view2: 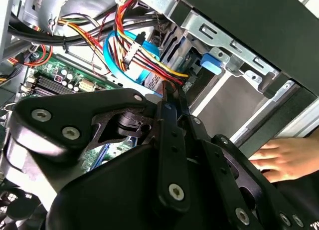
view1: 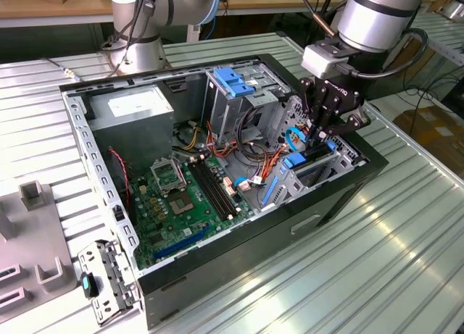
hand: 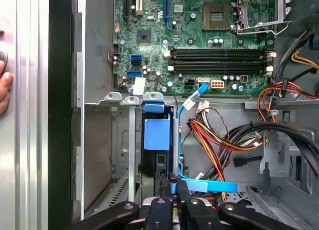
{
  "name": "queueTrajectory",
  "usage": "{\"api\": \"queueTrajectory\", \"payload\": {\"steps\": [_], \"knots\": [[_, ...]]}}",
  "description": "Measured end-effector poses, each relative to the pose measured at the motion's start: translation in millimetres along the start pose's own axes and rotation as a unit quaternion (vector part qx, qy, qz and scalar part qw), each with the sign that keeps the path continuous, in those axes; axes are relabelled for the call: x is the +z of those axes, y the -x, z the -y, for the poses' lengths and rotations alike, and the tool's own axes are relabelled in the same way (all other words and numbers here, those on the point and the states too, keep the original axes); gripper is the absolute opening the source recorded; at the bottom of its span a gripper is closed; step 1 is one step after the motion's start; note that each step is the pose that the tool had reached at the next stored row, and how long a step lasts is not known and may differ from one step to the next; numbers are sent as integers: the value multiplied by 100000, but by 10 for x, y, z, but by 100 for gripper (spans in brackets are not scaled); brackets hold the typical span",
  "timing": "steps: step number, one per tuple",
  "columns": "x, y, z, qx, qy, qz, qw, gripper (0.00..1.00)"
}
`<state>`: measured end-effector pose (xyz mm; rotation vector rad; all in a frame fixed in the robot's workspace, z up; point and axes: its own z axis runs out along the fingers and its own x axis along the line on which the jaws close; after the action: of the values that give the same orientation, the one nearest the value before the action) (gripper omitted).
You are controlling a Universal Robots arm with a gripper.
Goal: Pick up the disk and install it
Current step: 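Insert the second disk wire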
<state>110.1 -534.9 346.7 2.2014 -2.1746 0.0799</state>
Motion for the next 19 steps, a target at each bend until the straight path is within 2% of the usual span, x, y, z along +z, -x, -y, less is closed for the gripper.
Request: {"api": "queueTrajectory", "payload": {"steps": [5,7,19], "knots": [[-25,-33,9,-8,200,73,100000,16],[-22,-75,8,-10,319,763,99997,16],[-21,-89,-2,-33,339,886,99995,16]]}}
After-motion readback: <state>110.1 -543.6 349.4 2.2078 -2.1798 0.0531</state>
